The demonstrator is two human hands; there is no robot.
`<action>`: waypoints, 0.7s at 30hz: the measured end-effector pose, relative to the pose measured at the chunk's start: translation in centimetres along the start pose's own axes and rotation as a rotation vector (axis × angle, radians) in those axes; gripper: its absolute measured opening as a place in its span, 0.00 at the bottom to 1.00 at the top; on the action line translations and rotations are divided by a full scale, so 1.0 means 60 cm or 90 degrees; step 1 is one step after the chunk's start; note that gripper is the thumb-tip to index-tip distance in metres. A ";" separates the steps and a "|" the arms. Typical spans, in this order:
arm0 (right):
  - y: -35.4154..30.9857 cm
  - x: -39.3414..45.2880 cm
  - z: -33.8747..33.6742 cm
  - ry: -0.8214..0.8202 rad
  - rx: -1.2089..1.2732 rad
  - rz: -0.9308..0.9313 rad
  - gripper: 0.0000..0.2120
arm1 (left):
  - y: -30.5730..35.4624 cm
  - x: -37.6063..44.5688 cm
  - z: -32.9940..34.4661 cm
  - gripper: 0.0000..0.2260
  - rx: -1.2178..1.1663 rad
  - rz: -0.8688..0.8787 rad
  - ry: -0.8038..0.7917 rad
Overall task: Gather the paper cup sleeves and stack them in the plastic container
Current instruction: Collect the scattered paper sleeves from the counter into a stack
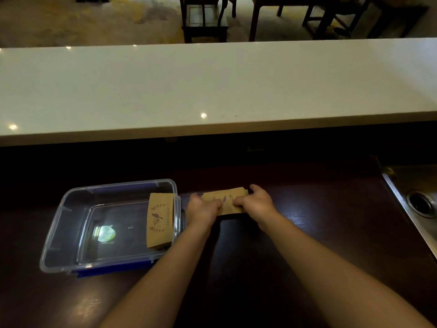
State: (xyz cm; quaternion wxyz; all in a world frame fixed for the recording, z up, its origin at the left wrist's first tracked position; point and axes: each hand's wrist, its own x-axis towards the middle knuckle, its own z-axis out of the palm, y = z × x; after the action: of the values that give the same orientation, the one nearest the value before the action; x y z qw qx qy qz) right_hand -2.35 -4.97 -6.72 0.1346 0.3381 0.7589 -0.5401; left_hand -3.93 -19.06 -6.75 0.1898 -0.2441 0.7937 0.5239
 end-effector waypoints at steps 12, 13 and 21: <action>0.007 -0.002 -0.034 -0.105 -0.070 -0.051 0.31 | 0.009 0.013 -0.019 0.31 0.076 -0.010 -0.122; 0.012 -0.004 -0.036 -0.101 -0.087 -0.067 0.30 | 0.005 0.011 -0.021 0.30 0.076 0.004 -0.122; 0.082 -0.051 -0.035 -0.007 0.002 -0.231 0.27 | -0.064 -0.044 -0.016 0.28 -0.015 0.236 -0.054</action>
State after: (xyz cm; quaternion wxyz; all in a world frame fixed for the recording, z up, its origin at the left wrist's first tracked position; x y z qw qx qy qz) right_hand 3.46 -3.28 -7.76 0.0386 0.1928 0.8060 -0.5583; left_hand 0.43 -20.71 -7.75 0.1203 -0.0736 0.8104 0.5687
